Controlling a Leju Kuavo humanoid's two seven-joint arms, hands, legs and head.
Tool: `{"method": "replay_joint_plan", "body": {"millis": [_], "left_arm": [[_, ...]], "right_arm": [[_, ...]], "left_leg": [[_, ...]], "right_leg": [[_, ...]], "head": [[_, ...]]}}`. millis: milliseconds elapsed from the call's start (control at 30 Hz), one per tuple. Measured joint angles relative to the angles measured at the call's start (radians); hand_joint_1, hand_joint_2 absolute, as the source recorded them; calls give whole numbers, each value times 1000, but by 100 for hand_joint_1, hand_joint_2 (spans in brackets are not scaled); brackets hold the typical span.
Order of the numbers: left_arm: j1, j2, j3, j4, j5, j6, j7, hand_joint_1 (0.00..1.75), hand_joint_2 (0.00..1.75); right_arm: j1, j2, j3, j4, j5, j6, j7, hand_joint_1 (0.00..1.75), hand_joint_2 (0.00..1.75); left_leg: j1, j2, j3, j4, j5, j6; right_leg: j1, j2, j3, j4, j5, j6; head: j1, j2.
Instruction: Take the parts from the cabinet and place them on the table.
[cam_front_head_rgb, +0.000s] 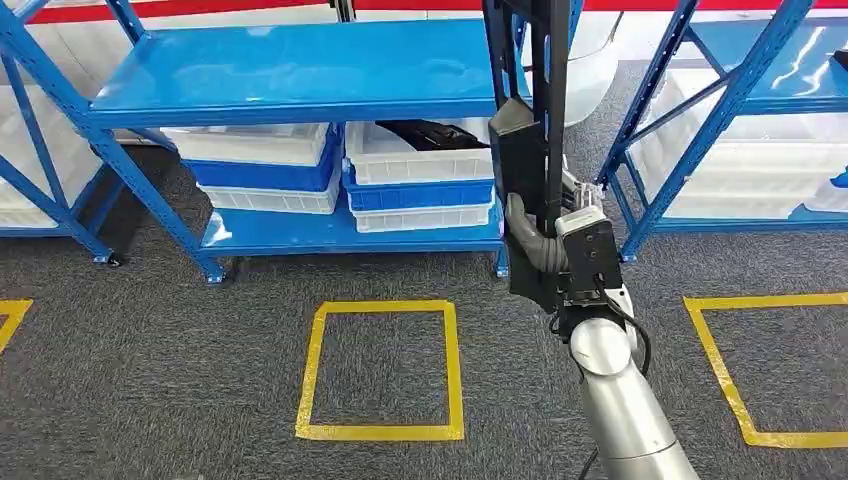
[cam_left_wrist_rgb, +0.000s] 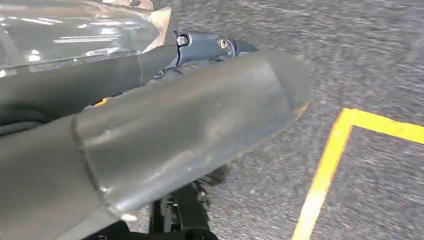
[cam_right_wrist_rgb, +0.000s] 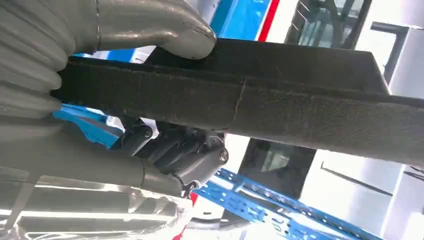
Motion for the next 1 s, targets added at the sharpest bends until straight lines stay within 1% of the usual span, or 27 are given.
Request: {"method": "replay_joint_plan", "body": {"millis": [33, 67, 100, 133, 167, 200, 233, 267, 300, 333, 367, 433, 467, 500, 533, 567, 600, 633, 667, 700, 767, 800, 833, 900, 933, 967, 1000], "left_arm": [[0, -1, 1, 0, 2, 0, 0, 0, 0], [0, -1, 2, 0, 10, 2, -1, 0, 0], [0, -1, 2, 0, 12, 3, -2, 0, 0], [-1, -1, 3, 0, 16, 4, -2, 0, 0], [-1, 0, 7, -2, 20, 5, -3, 0, 0], [0, 0, 10, -2, 22, 5, -5, 0, 0], [0, 0, 16, -2, 28, 7, -6, 0, 0], [1, 0, 21, -2, 32, 11, -6, 0, 0], [5, 2, 27, -1, 35, 14, -7, 0, 0], [6, 2, 29, -1, 40, 13, -7, 0, 0], [9, 2, 33, -1, 42, 13, -9, 0, 0], [16, 3, 38, -1, 47, 13, -11, 0, 0], [20, 3, 45, -1, 49, 13, -11, 0, 0], [22, 3, 48, -1, 49, 13, -11, 0, 0], [25, 3, 49, -1, 49, 13, -11, 0, 0], [27, 2, 49, -1, 49, 13, -11, 0, 0], [28, 2, 50, 0, 49, 13, -11, 0, 0], [30, 3, 50, 0, 49, 13, -11, 0, 0], [31, 5, 50, -1, 49, 13, -11, 0, 0], [32, 5, 50, -1, 49, 13, -11, 0, 0], [35, 4, 50, 0, 49, 14, -10, 0, 0], [37, 5, 50, 0, 48, 14, -10, 0, 0], [39, 5, 50, 0, 44, 14, -10, 0, 0], [40, 2, 50, 0, 34, 13, -8, 0, 0], [39, 2, 50, 0, 27, 13, -5, 0, 0], [39, 2, 50, 0, 20, 13, -1, 0, 0], [38, 2, 49, 0, 18, 13, 1, 0, 0]], "right_arm": [[0, 0, 1, 2, 0, 0, 0, 175, 175], [0, -1, 4, 3, 0, 0, 0, 175, 175], [-2, 0, 8, 3, 0, 0, 0, 175, 175], [-5, 0, 11, 3, 0, 0, 0, 175, 175], [-9, 0, 14, 3, -1, 2, 0, 175, 175], [-12, 1, 18, 5, -3, 2, 0, 175, 175], [-17, 2, 21, 7, -7, 2, -2, 175, 175], [-17, 3, 25, 10, -8, 2, -5, 175, 175], [-15, 5, 28, 15, -11, 2, -9, 175, 175], [-15, 5, 31, 19, -12, 2, -13, 175, 175], [-15, 6, 33, 21, -11, 0, -16, 175, 175], [-10, 7, 37, 25, -5, -3, -26, 175, 175], [-6, 8, 42, 27, -3, -3, -28, 175, 175], [-2, 8, 43, 29, -2, -4, -28, 175, 175], [1, 8, 44, 31, -1, -4, -29, 175, 175], [2, 9, 45, 31, -1, -4, -29, 175, 175], [2, 10, 46, 31, 0, -4, -29, 175, 175], [2, 11, 47, 32, 0, -4, -29, 175, 175], [1, 14, 47, 32, 0, -5, -29, 175, 175], [2, 17, 47, 31, 0, -5, -30, 175, 175], [6, 19, 48, 32, 1, -7, -31, 175, 175], [12, 19, 48, 32, 1, -9, -32, 175, 175], [17, 22, 48, 33, 2, -13, -33, 175, 175], [26, 27, 48, 32, 6, -18, -40, 175, 175], [31, 27, 47, 30, 10, -20, -45, 175, 175], [38, 27, 47, 28, 11, -22, -47, 175, 175], [44, 27, 45, 25, 13, -23, -48, 175, 175]], "left_leg": [[0, 0, 19, -6, 27, 4], [0, 0, 66, -53, 64, 11], [-2, -1, 121, -123, 83, 20], [-8, -7, 186, -207, 77, 33], [-16, -7, 237, -286, 54, 45], [-18, -5, 249, -316, 45, 43], [-25, -6, 245, -316, 51, 47], [-28, -6, 242, -318, 55, 53], [-24, -4, 248, -348, 70, 65], [-18, 3, 240, -358, 85, 62], [-19, 2, 224, -360, 95, 70], [-19, 2, 193, -358, 118, 72], [-18, 3, 173, -358, 133, 71], [-17, 4, 156, -357, 146, 68], [-15, 5, 138, -357, 159, 64], [-13, 5, 120, -354, 171, 59], [-10, 5, 102, -349, 182, 52], [-9, 5, 86, -340, 192, 44], [-13, 5, 70, -330, 198, 37], [-12, 7, 66, -326, 209, 30], [-10, 6, 64, -330, 230, 24], [-9, 5, 61, -329, 236, 18], [-1, 4, 53, -318, 208, 12], [3, 3, 22, -218, 78, 5], [3, 1, 4, -138, 21, 1], [3, 0, -8, -67, -10, -2], [3, 1, -11, -29, -14, -3]], "right_leg": [[2, 0, -13, 1, 8, 1], [6, 0, -28, 3, 18, 2], [8, 0, -39, 3, 27, 2], [8, 0, -43, 3, 34, 5], [16, 1, -48, 4, 41, 10], [11, -3, -49, 3, 51, 19], [6, -4, -53, 1, 59, 29], [2, -4, -56, -1, 65, 32], [9, -4, -63, -1, 70, 39], [8, -3, -76, 16, 45, 37], [7, 1, -97, 53, -1, 30], [0, 2, -134, 189, -97, 20], [-4, 2, -149, 268, -123, 27], [-8, 2, -148, 305, -114, 40], [-13, 2, -128, 303, -81, 60], [-17, 2, -96, 269, -43, 78], [-22, 2, -49, 207, -15, 90], [-28, 2, 14, 119, -15, 92], [-23, 2, 74, 29, -60, 87], [-8, 6, 84, -11, -83, 69], [-5, 7, 66, 6, -74, 60], [-13, 5, 55, 6, -66, 49], [-25, 0, 52, 6, -54, 34], [-18, -1, 33, 6, -30, 10], [-14, -1, 18, 7, -16, 8], [-10, -1, 3, 7, -4, 8], [-8, -2, -7, 7, 4, 8]], "head": [[1, 0], [0, 0], [0, 0], [0, 0], [1, 0], [3, 0], [1, 0], [0, 0], [1, 0], [2, 0], [6, 0], [12, 0], [12, 0], [13, 0], [13, 0], [13, 0], [13, 0], [14, 0], [18, 0], [15, 0], [16, 0], [15, 0], [14, 0], [11, 0], [11, 0], [11, 0], [11, 0]]}}
